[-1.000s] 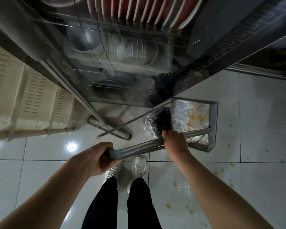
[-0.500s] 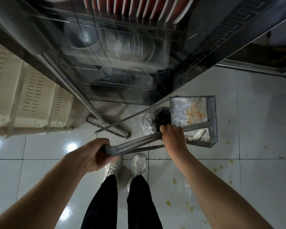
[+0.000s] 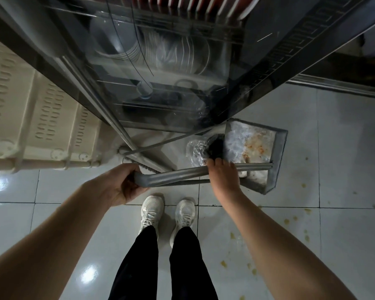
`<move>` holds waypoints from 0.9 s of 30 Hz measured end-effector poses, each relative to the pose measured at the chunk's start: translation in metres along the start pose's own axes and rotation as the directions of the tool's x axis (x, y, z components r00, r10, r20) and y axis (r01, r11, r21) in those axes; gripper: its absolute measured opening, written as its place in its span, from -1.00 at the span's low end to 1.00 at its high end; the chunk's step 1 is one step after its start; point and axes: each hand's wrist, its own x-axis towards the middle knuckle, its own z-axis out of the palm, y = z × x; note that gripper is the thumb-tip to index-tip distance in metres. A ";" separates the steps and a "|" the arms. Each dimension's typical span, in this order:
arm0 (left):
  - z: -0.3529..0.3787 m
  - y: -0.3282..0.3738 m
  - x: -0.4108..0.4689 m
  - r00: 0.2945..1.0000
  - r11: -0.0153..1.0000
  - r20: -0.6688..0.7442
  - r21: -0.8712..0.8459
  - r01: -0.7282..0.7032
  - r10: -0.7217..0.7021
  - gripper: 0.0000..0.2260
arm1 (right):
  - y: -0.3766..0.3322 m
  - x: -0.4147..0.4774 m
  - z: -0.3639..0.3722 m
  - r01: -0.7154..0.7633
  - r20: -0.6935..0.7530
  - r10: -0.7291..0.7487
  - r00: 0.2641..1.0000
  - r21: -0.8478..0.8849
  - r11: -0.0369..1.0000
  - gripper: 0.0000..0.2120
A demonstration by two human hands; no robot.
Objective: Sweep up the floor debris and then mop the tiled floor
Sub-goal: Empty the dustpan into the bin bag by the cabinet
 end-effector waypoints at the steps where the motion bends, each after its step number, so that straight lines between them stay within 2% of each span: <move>1: -0.001 0.002 -0.001 1.000 1.000 0.000 -0.003 0.002 -0.002 -0.91 | -0.001 0.000 -0.001 -0.013 -0.036 0.013 0.999 -0.002 1.000 -0.75; 5: -0.010 -0.003 -0.002 0.999 0.994 0.037 -0.100 0.034 -0.031 -0.87 | -0.003 0.004 -0.012 -0.041 -0.185 0.033 0.982 -0.041 0.998 -0.78; 8: -0.013 -0.013 -0.001 0.997 0.988 0.046 -0.141 0.061 -0.055 -0.85 | -0.003 0.007 -0.012 0.042 -0.084 -0.045 0.995 -0.037 0.998 -0.72; 11: -0.007 -0.014 -0.003 0.999 0.996 0.015 -0.082 0.034 -0.033 -0.89 | 0.002 0.003 -0.011 0.054 -0.014 -0.054 0.998 -0.036 0.998 -0.71; 14: 0.002 -0.003 -0.007 1.000 1.000 -0.005 -0.023 -0.011 0.010 -0.93 | 0.006 -0.002 -0.009 0.027 -0.043 -0.027 0.999 -0.004 1.000 -0.74; 17: 0.008 0.010 -0.012 0.999 0.999 -0.014 -0.001 -0.050 0.050 -0.89 | 0.008 -0.001 -0.012 -0.029 -0.138 0.029 0.990 0.003 1.000 -0.78; 22: 0.008 0.010 -0.014 0.999 0.999 -0.037 0.021 -0.027 0.028 -0.89 | 0.004 -0.001 -0.012 0.021 -0.055 -0.023 0.998 -0.033 0.999 -0.75; 27: 0.013 0.014 -0.017 0.999 0.999 -0.027 0.005 -0.037 0.037 -0.90 | 0.006 -0.003 -0.019 -0.104 -0.133 0.094 0.987 -0.073 0.992 -0.74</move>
